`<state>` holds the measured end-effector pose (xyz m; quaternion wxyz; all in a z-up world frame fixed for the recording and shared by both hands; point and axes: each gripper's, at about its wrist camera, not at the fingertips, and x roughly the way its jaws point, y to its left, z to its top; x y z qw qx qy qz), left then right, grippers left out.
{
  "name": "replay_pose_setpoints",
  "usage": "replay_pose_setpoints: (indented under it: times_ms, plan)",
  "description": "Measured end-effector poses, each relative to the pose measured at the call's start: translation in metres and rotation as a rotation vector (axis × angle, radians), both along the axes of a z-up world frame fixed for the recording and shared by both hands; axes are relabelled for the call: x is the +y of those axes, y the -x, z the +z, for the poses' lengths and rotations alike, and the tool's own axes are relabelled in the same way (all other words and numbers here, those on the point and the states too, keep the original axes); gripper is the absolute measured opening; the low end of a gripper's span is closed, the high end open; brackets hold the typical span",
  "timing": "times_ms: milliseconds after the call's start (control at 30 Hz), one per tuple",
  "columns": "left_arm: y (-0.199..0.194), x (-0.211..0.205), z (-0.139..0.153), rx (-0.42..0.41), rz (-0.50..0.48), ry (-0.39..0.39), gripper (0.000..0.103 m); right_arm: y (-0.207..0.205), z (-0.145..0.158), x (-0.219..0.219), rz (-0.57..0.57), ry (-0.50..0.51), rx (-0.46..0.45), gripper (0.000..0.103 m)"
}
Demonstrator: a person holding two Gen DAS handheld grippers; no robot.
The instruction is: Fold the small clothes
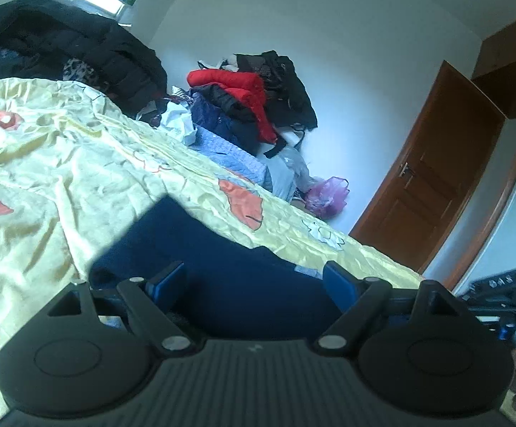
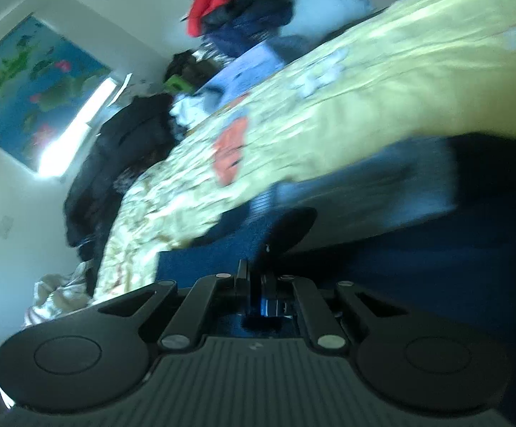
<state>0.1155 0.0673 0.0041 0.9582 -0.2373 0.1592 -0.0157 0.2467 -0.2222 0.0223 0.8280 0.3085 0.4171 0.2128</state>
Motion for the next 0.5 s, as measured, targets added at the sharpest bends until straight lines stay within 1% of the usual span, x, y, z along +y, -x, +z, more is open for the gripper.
replay_pose_setpoints:
  times_ms: [167, 267, 400, 500]
  plan:
    - [-0.003, -0.001, -0.001, 0.015, -0.009, 0.0, 0.084, 0.015, -0.002, -0.053, -0.079, 0.048, 0.006, 0.015]
    - [-0.002, -0.003, 0.0, 0.012, -0.002, -0.014, 0.084, 0.021, -0.008, -0.075, -0.119, 0.067, 0.013, 0.015]
    - [-0.002, -0.007, 0.0, 0.007, -0.008, -0.038, 0.084, 0.027, -0.018, -0.097, -0.151, 0.077, 0.026, 0.015]
    - [-0.003, -0.008, 0.0, 0.011, -0.019, -0.043, 0.084, 0.03, -0.025, -0.105, -0.163, 0.078, 0.036, 0.015]
